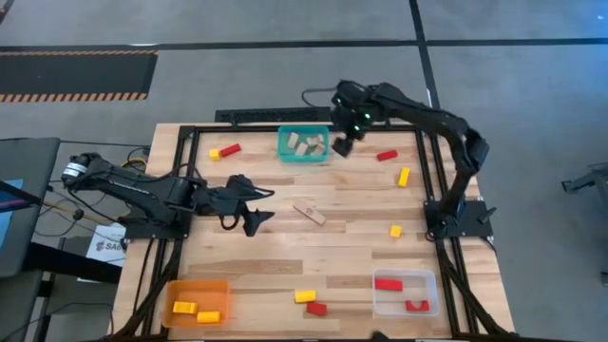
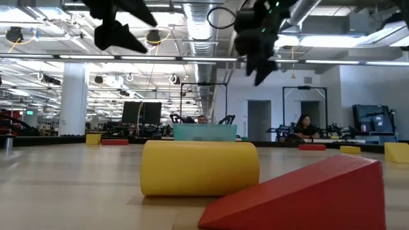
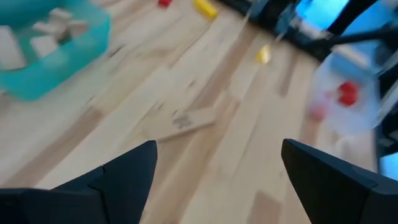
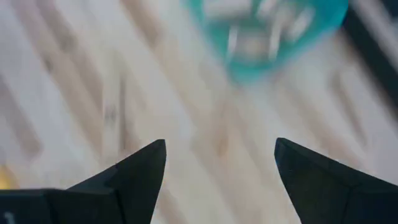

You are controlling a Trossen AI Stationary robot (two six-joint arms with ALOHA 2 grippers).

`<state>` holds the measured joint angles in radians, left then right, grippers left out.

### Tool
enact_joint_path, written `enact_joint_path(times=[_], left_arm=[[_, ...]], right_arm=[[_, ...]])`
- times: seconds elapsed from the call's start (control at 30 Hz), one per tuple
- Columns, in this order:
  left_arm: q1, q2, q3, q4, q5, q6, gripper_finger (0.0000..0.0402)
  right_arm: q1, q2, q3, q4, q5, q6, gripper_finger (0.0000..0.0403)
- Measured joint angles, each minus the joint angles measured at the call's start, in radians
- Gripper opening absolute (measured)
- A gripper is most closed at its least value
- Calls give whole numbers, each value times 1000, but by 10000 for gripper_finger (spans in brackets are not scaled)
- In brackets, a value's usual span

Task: Sort & place blocks by color
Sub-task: Put the yellow block into the orange bin

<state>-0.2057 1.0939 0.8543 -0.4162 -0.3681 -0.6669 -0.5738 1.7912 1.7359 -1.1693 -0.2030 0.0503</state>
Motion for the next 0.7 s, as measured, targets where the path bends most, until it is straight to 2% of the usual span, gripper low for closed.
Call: enact_joint_path(times=[0.13,0.3,0.47,0.6,0.7], left_arm=[[30,6,0,-59,20,38,332],[90,63,0,-32,147,359,332],[167,182,0,58,294,649,332],[213,308,25,89,472,676,332],[186,387,72,68,603,673,332]], right_arm=[[68,-80,-20,-179,62,55,311],[176,-248,-172,-157,116,189,311],[295,-415,-377,-52,139,411,311],[423,-512,-505,23,136,592,311],[553,-554,-575,110,148,658,311]])
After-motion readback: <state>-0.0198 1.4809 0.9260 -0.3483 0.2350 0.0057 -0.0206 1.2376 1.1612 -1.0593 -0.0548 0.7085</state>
